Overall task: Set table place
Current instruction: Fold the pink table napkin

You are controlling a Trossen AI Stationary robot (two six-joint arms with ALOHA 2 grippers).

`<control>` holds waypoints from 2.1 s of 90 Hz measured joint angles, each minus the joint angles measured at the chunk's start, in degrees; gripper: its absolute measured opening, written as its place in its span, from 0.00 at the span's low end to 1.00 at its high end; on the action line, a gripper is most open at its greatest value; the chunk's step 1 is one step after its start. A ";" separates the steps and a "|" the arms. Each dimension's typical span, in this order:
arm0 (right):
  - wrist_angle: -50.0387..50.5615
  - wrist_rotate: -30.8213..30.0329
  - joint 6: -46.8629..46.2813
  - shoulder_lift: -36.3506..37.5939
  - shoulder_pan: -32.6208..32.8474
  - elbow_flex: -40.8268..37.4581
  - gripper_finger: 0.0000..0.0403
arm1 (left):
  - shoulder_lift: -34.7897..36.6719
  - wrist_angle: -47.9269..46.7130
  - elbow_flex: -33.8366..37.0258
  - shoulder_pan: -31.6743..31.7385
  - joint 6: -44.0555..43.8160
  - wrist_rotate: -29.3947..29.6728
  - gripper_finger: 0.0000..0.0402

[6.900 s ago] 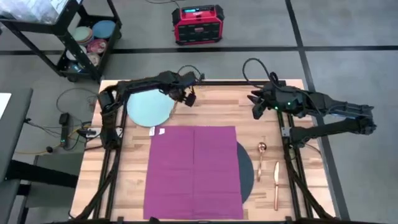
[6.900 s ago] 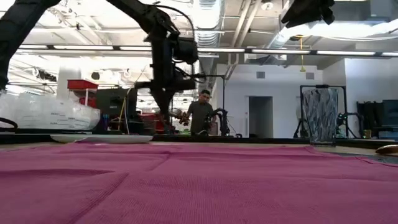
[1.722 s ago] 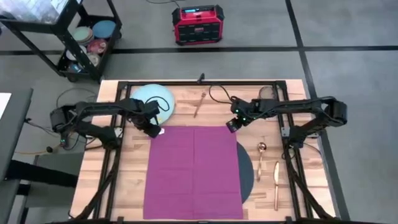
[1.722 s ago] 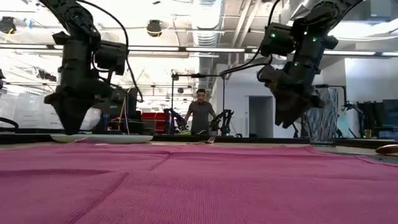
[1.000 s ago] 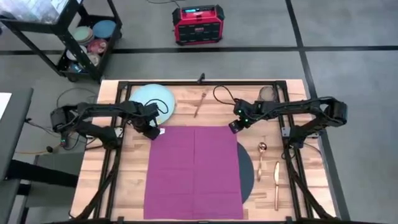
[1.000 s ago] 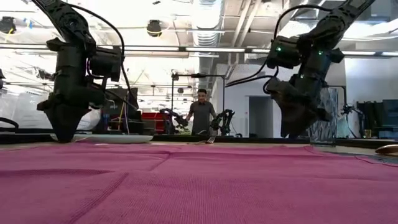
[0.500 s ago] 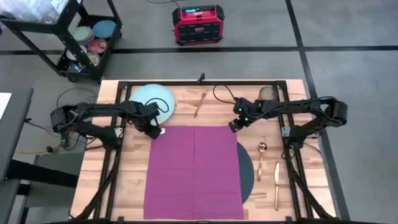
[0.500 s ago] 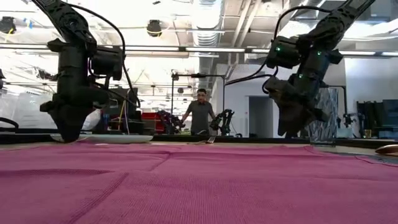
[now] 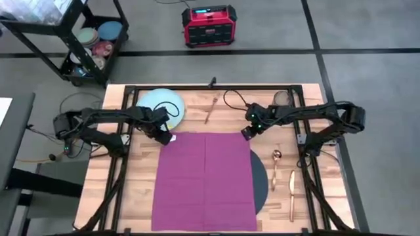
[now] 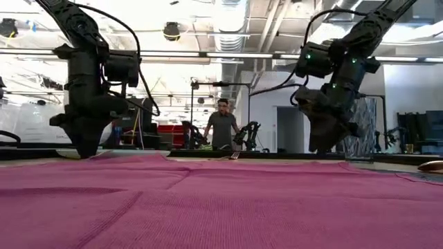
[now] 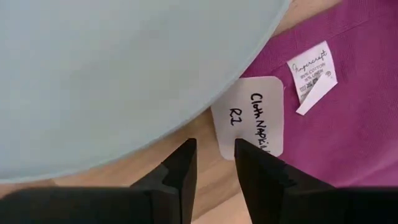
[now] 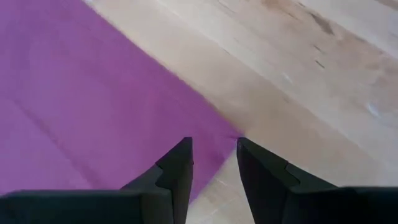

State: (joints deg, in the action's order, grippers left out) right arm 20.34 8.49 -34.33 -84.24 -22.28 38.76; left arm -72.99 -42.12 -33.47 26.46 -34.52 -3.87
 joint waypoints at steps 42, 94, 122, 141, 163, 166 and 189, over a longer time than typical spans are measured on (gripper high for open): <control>-4.87 0.29 -1.64 -2.00 0.70 0.00 0.28 | 0.00 -0.45 0.00 -0.01 -0.26 0.01 0.23; 0.28 -3.53 0.07 -2.00 0.83 -0.02 0.22 | 0.00 -0.38 0.00 -0.02 -0.22 0.01 0.23; -2.11 -2.04 0.46 -4.98 2.28 0.17 0.22 | 0.00 -0.38 0.00 -0.02 0.17 0.02 0.23; -5.14 -0.78 -0.12 -5.82 2.64 0.17 0.18 | 0.00 -0.40 0.00 -0.02 0.32 0.02 0.23; -5.70 -1.05 -1.06 -4.44 2.93 -0.06 0.01 | 0.00 -0.45 0.00 -0.02 0.40 0.02 0.23; -5.48 -1.03 -1.14 -3.69 2.93 -0.10 0.00 | 0.00 -0.46 0.00 -0.02 0.41 0.02 0.23; -3.88 -1.84 -2.76 3.89 3.39 -0.09 0.00 | 0.00 -0.44 0.00 -0.02 -0.20 -0.37 0.23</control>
State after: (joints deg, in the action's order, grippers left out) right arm 16.47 6.65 -37.09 -80.35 -18.89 38.68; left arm -72.99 -42.55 -33.47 26.44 -34.72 -4.24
